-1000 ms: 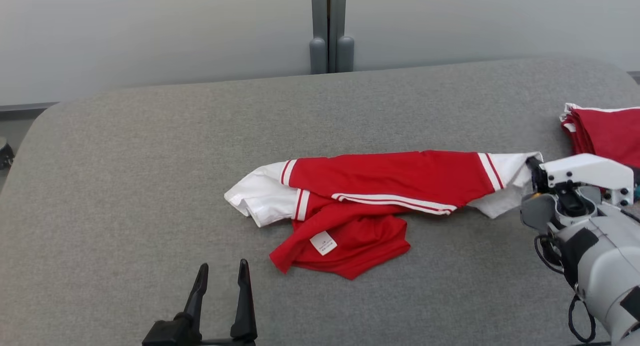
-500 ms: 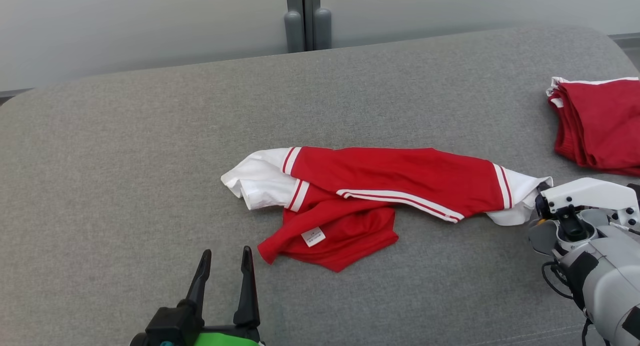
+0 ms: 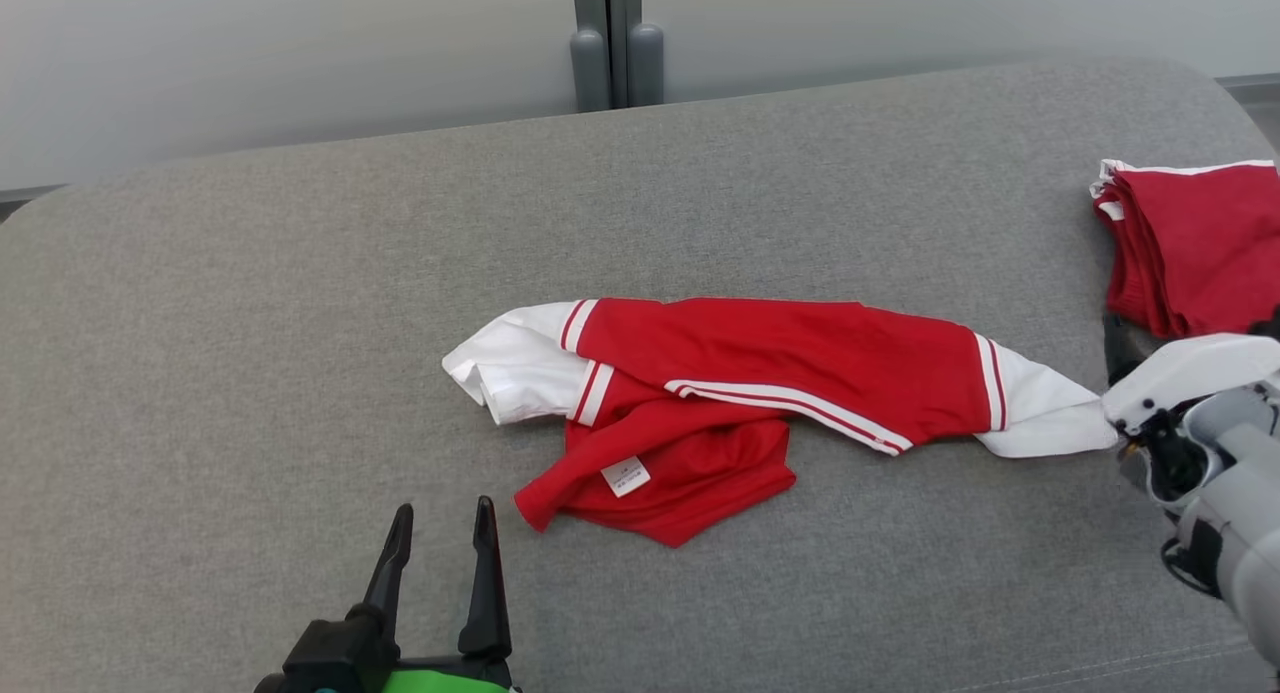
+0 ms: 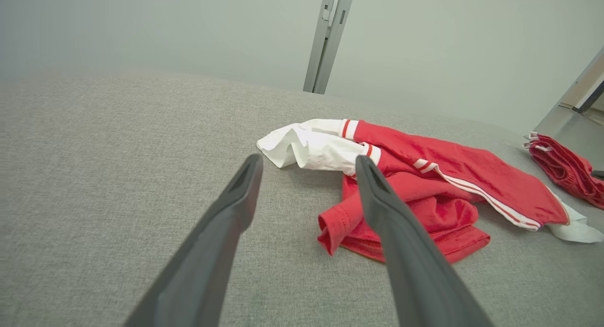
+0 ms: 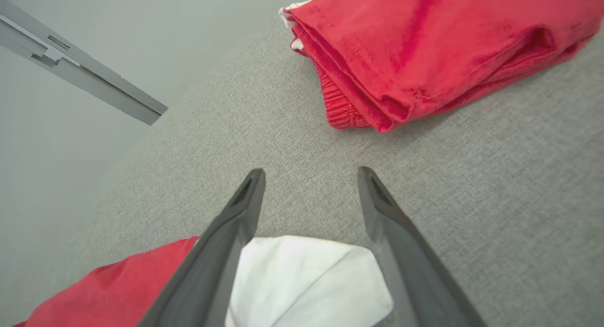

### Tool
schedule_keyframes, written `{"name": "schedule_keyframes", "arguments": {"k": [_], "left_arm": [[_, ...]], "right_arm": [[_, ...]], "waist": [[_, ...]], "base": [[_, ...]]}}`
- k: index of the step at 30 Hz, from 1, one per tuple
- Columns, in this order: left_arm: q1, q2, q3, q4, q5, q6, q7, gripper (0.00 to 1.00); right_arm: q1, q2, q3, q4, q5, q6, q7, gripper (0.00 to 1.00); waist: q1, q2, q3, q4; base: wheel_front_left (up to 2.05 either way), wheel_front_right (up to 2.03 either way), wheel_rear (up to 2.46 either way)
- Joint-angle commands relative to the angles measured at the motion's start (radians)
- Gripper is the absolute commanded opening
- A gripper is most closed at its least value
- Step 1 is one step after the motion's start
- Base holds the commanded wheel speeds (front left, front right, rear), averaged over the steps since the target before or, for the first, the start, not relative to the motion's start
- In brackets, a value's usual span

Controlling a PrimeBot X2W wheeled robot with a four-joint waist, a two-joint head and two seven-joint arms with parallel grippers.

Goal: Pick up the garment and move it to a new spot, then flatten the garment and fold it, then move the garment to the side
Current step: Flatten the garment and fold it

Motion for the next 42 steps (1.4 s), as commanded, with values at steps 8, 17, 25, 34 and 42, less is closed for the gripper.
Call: {"name": "schedule_keyframes", "arguments": {"k": [8,17,25,34,42], "left_arm": [[0.022,0.003,0.039,-0.015,0.013,0.000,-0.002,1.00],[0.056,0.003,0.082,-0.020,0.024,-0.007,-0.002,1.00],[0.062,0.003,0.095,-0.010,0.028,-0.023,-0.002,1.00],[0.071,0.003,0.092,0.006,0.022,-0.025,-0.002,1.00],[0.077,0.003,0.078,0.033,0.019,-0.032,-0.002,1.00]], "right_arm": [[-0.140,-0.090,-0.127,-0.017,-0.476,0.000,-0.005,1.00],[0.448,-0.024,-0.976,-0.692,-1.362,0.000,-0.005,1.00],[0.857,0.248,-1.187,-1.134,-1.718,-0.001,-0.005,1.00],[0.924,0.289,-1.144,-1.161,-1.756,-0.001,-0.005,1.00],[0.948,0.307,-1.117,-1.145,-1.756,-0.001,-0.005,1.00]], "waist": [[0.0000,0.0000,-0.005,-0.030],[0.0000,0.0000,-0.038,-0.042],[0.0000,0.0000,-0.047,-0.024],[0.0000,0.0000,-0.056,-0.019],[0.0000,0.0000,-0.070,-0.009]], "base": [[0.00,0.00,0.00],[0.00,0.00,0.00],[0.00,0.00,0.00],[0.00,0.00,0.00],[0.00,0.00,0.00]]}}
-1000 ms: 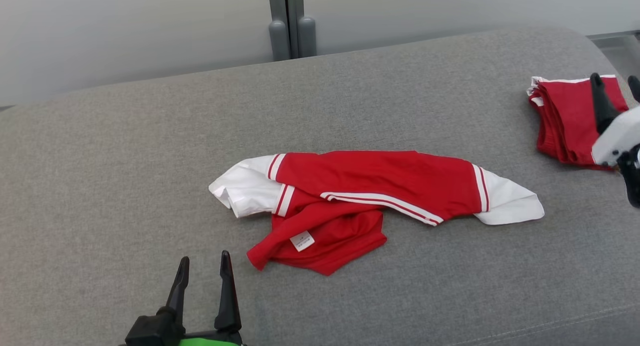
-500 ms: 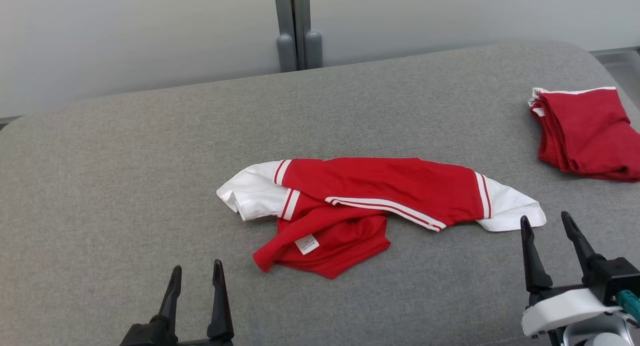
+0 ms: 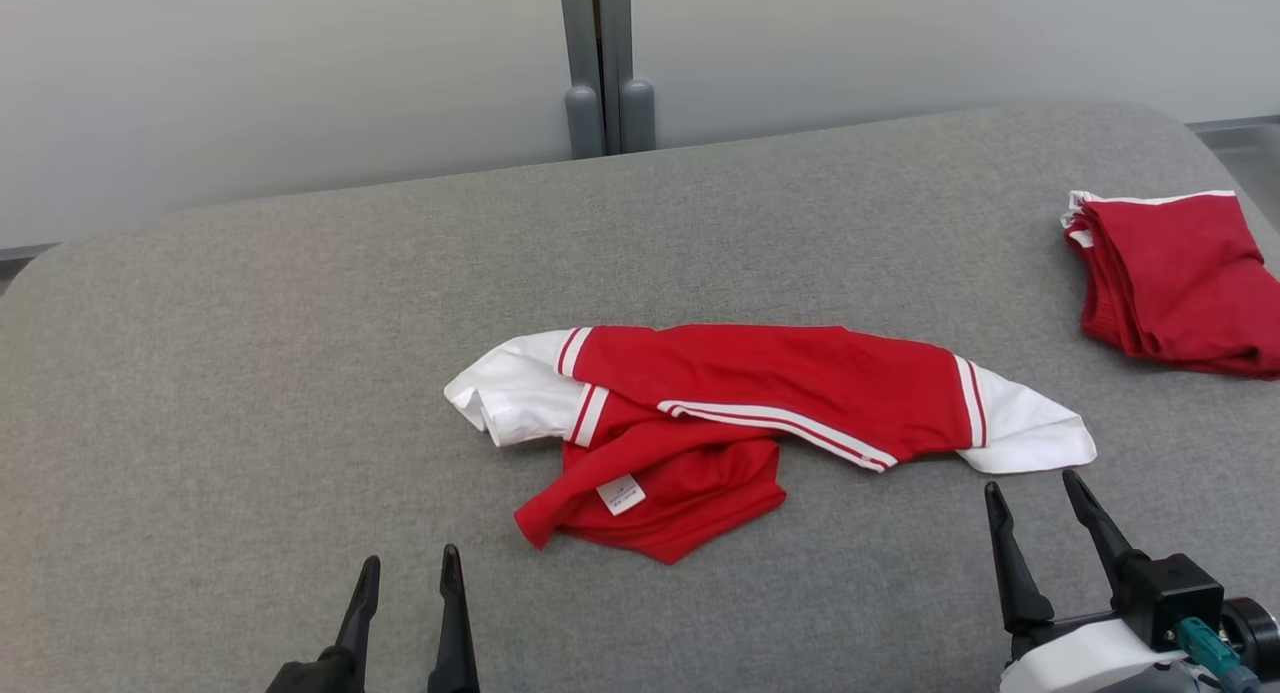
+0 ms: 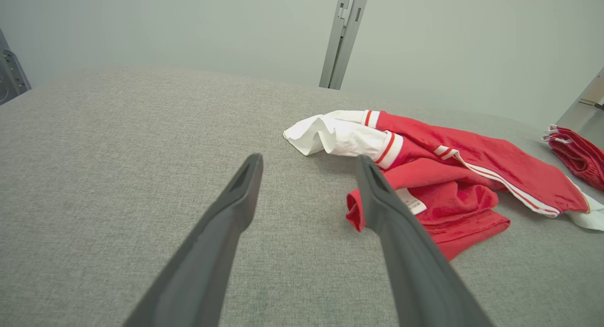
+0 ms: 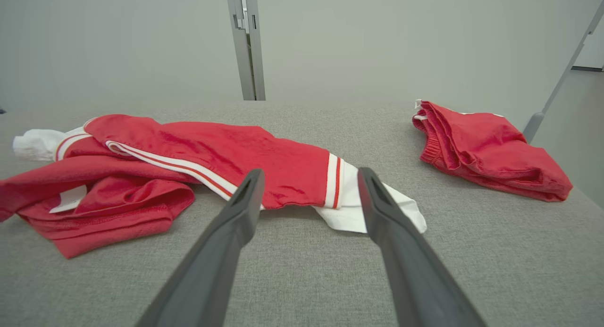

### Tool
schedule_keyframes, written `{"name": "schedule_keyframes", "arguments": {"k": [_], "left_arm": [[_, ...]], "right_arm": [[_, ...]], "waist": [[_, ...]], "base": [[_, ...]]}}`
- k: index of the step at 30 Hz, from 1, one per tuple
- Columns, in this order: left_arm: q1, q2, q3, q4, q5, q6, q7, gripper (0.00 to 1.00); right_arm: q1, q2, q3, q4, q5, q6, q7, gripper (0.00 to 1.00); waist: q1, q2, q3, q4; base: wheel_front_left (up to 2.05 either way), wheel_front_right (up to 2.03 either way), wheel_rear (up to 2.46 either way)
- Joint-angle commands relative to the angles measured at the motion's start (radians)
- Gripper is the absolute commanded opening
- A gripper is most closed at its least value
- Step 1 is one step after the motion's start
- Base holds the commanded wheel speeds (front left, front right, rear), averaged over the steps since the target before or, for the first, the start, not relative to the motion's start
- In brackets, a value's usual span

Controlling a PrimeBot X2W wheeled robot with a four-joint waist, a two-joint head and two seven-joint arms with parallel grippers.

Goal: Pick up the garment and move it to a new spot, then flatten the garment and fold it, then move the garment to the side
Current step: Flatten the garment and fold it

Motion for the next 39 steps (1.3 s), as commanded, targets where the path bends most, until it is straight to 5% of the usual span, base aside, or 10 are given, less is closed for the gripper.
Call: {"name": "schedule_keyframes", "arguments": {"k": [1,13,23,34,36,38,39], "left_arm": [[0.010,0.003,-0.002,0.006,-0.006,-0.004,-0.002,1.00],[-0.119,0.004,-0.168,0.250,-0.076,-0.095,-0.001,1.00],[-0.270,0.004,-0.185,0.410,-0.136,-0.035,-0.002,1.00],[-0.270,0.004,-0.188,0.378,-0.117,-0.016,-0.002,1.00],[-0.269,0.004,-0.191,0.376,-0.116,-0.013,-0.002,0.92],[-0.270,0.004,-0.194,0.378,-0.115,-0.009,-0.002,0.60],[-0.271,0.004,-0.196,0.382,-0.118,-0.007,-0.002,0.51]], "right_arm": [[0.013,0.006,0.000,0.000,-0.003,-0.002,-0.003,1.00],[-0.044,0.004,0.030,-0.020,0.005,-0.001,-0.003,1.00],[-0.062,0.004,0.038,-0.030,0.013,-0.002,-0.003,1.00],[-0.068,0.016,0.033,-0.023,0.014,-0.002,-0.003,1.00],[-0.069,0.017,0.033,-0.023,0.015,-0.002,-0.003,1.00],[-0.068,0.019,0.033,-0.023,0.015,-0.002,-0.003,1.00],[-0.068,0.019,0.034,-0.023,0.015,-0.002,-0.003,1.00]], "waist": [[0.0000,0.0000,-0.001,0.001],[0.0000,0.0000,0.049,-0.032],[0.0000,0.0000,0.093,-0.073],[0.0000,0.0000,0.093,-0.071],[0.0000,0.0000,0.094,-0.068],[0.0000,0.0000,0.094,-0.066],[0.0000,0.0000,0.095,-0.066]], "base": [[0.00,0.00,0.00],[0.00,0.00,0.00],[0.00,0.00,0.00],[0.00,0.00,0.00],[0.00,0.00,0.00],[0.00,0.00,0.00],[0.00,0.00,0.00]]}}
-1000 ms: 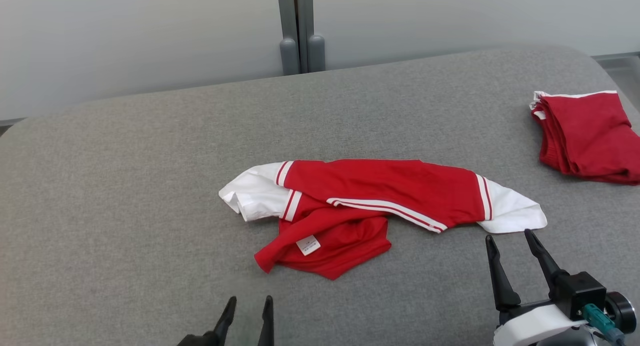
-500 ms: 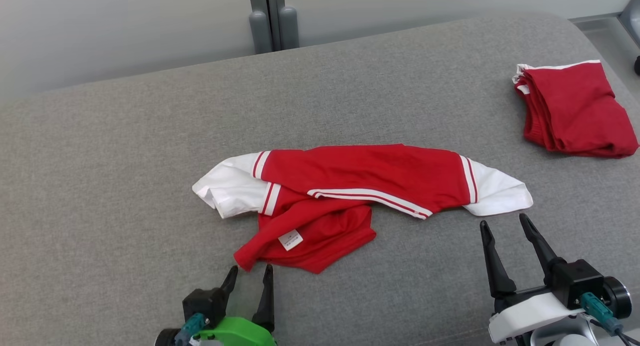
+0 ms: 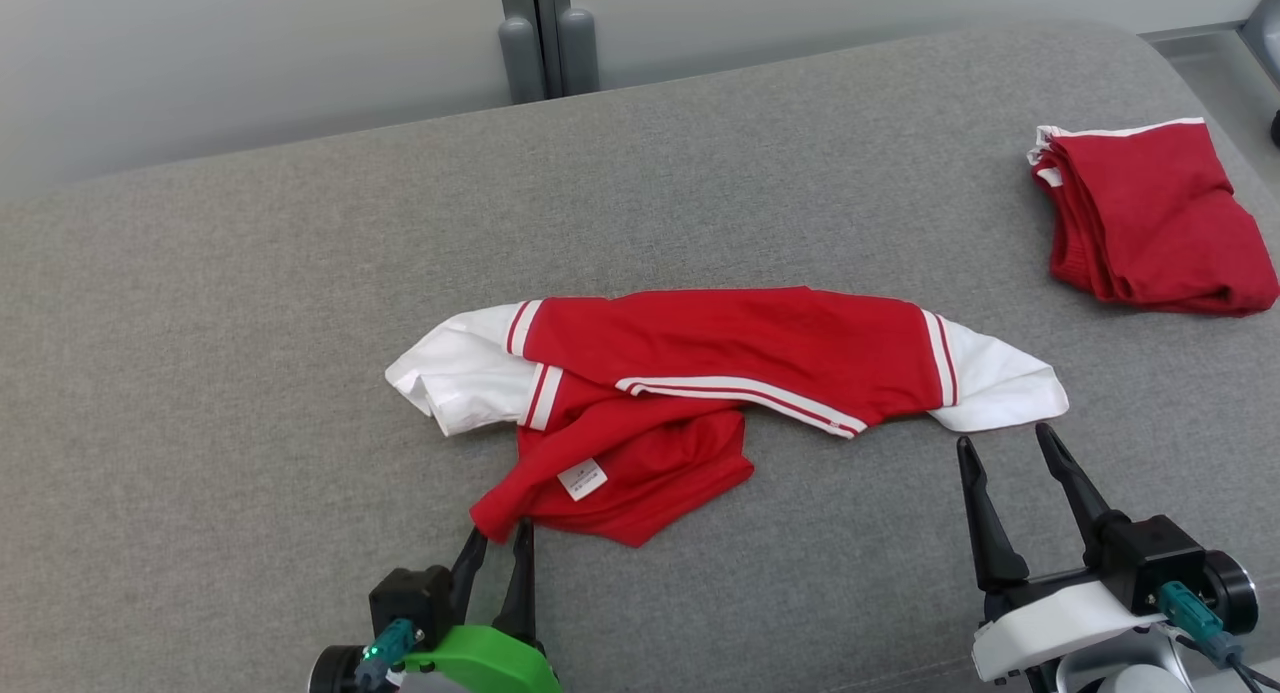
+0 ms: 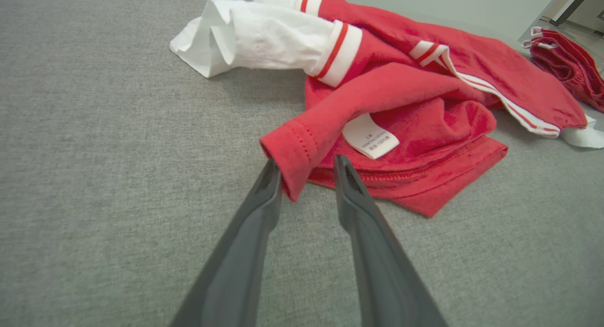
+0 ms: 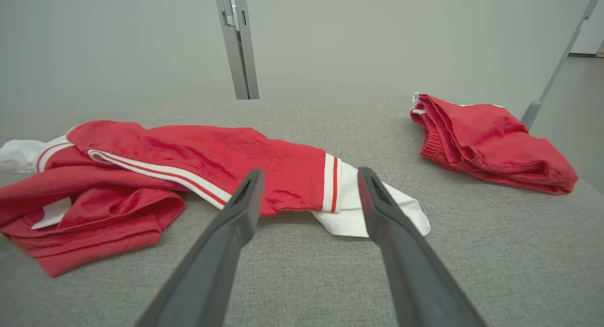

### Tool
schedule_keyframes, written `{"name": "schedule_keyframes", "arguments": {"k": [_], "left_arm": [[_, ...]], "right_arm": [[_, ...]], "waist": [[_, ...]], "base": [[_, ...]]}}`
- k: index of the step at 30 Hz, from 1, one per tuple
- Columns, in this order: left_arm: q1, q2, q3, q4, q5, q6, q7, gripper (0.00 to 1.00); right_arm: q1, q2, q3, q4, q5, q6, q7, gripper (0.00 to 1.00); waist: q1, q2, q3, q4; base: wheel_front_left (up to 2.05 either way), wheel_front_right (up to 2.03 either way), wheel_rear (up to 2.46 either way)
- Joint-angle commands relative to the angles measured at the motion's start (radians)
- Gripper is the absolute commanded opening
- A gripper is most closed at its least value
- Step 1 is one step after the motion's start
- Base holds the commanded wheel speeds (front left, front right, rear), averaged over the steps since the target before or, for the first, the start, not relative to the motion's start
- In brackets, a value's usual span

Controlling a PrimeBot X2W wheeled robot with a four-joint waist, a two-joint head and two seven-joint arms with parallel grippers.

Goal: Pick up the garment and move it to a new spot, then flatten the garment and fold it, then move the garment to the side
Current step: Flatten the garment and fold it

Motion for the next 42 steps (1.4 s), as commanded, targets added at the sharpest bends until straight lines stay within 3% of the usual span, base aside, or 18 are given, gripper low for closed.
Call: {"name": "schedule_keyframes", "arguments": {"k": [1,2,4,5,11,14,17,23,29,33,36,42], "left_arm": [[0.004,0.005,-0.002,0.005,-0.005,0.006,-0.003,0.50],[0.002,0.005,-0.005,0.010,-0.011,0.007,-0.003,0.47],[-0.004,0.005,-0.010,0.017,-0.021,0.005,-0.003,0.11],[-0.006,0.005,-0.013,0.020,-0.025,0.003,-0.003,0.00],[-0.005,0.005,-0.024,0.028,-0.086,-0.030,0.027,0.00],[0.037,0.020,0.001,-0.032,-0.163,-0.069,0.104,0.00],[0.082,0.070,0.022,-0.159,-0.244,-0.106,0.227,0.00],[0.189,0.206,0.061,-0.510,-0.446,-0.134,0.531,0.00],[0.254,0.337,0.114,-0.773,-0.714,-0.133,0.807,0.00],[0.240,0.383,0.203,-0.836,-0.851,-0.095,0.878,0.00],[0.208,0.435,0.247,-0.791,-0.794,-0.060,0.874,0.00],[0.091,0.403,0.239,-0.685,-0.723,-0.038,0.825,0.00]], "right_arm": [[-0.009,0.001,0.002,0.001,0.005,-0.002,-0.003,1.00],[-0.010,0.001,0.003,0.002,0.005,-0.002,-0.003,1.00],[-0.011,-0.001,0.003,0.004,0.007,-0.002,-0.003,1.00],[-0.011,-0.002,0.002,0.005,0.007,-0.002,-0.003,1.00],[0.006,-0.004,-0.009,0.012,0.008,-0.002,-0.003,1.00],[0.022,-0.001,-0.017,0.011,0.008,-0.002,-0.003,1.00],[0.039,0.002,-0.027,0.009,0.009,-0.002,-0.003,1.00],[0.056,0.007,-0.036,0.013,0.004,-0.001,-0.003,1.00],[0.038,0.012,-0.027,0.016,0.004,-0.002,-0.003,1.00],[0.029,0.013,-0.022,0.019,0.006,-0.001,-0.003,1.00],[0.021,0.016,-0.019,0.019,0.008,-0.002,-0.003,1.00],[0.012,0.018,-0.015,0.029,0.013,-0.002,-0.003,1.00]], "waist": [[0.0000,0.0000,0.001,0.000],[0.0000,0.0000,0.001,-0.001],[0.0000,0.0000,0.001,-0.003],[0.0000,0.0000,0.001,-0.004],[0.0000,0.0000,-0.012,0.000],[0.0000,0.0000,-0.023,0.010],[0.0000,0.0000,-0.030,0.030],[0.0000,0.0000,-0.040,0.075],[0.0000,0.0000,-0.035,0.098],[0.0000,0.0000,-0.030,0.102],[0.0000,0.0000,-0.019,0.102],[0.0000,0.0000,-0.010,0.098]], "base": [[0.00,0.00,0.00],[0.00,0.00,0.00],[0.00,0.00,0.00],[0.00,0.00,0.00],[0.00,0.00,0.00],[0.00,0.00,0.00],[0.00,0.00,0.00],[0.00,0.00,0.00],[0.00,0.00,0.00],[0.00,0.00,0.00],[0.00,0.00,0.00],[0.00,0.00,0.00]]}}
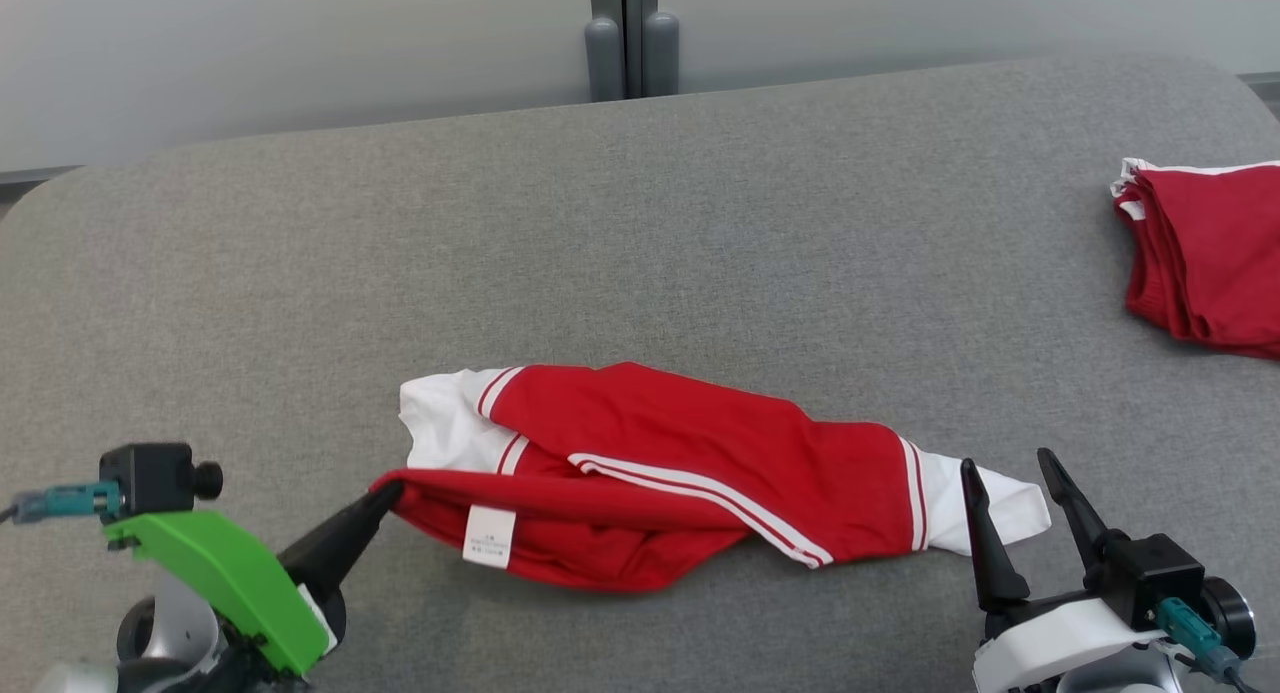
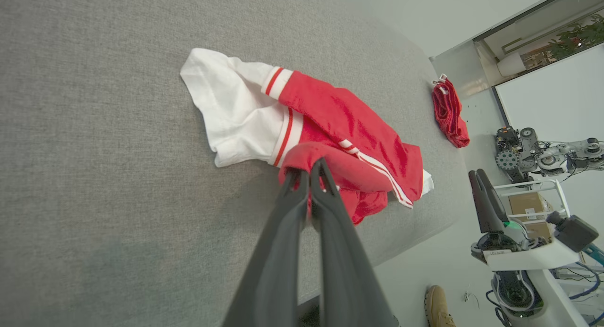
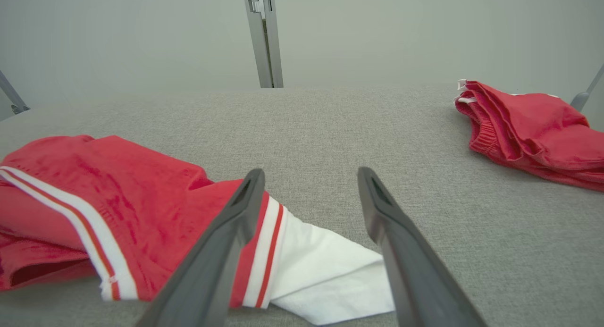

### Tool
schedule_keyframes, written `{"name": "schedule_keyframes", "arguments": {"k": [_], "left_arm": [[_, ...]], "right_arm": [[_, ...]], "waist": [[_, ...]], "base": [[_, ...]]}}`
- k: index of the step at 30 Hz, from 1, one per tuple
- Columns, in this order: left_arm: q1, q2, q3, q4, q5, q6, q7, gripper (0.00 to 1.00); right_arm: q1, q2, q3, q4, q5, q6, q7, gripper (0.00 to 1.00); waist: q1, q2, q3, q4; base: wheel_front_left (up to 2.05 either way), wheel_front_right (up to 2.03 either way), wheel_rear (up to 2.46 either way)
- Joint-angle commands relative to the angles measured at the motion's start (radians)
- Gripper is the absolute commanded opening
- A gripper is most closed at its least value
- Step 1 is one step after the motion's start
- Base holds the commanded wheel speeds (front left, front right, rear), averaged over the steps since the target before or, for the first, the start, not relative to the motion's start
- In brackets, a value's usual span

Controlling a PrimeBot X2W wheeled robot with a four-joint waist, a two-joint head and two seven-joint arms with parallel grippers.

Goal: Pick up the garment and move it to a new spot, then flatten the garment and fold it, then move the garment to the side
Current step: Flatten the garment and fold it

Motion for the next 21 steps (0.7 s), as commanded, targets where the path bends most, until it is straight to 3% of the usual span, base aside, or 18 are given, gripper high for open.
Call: {"name": "schedule_keyframes", "arguments": {"k": [1,10,21], "left_arm": [[-0.049,-0.010,-0.003,0.019,0.016,0.006,-0.006,0.00],[-0.360,-0.048,-0.021,0.178,0.083,0.019,-0.014,0.00],[-0.696,-0.059,-0.048,0.354,0.146,-0.022,-0.011,0.00]], "right_arm": [[-0.015,-0.001,0.000,0.004,0.003,-0.001,-0.003,1.00],[-0.061,-0.010,0.033,0.019,0.000,-0.001,-0.003,1.00],[-0.062,0.002,0.037,0.038,0.015,-0.001,-0.003,1.00]], "waist": [[0.0000,0.0000,0.002,-0.002],[0.0000,0.0000,-0.005,-0.078],[0.0000,0.0000,0.008,-0.198]], "base": [[0.00,0.00,0.00],[0.00,0.00,0.00],[0.00,0.00,0.00]]}}
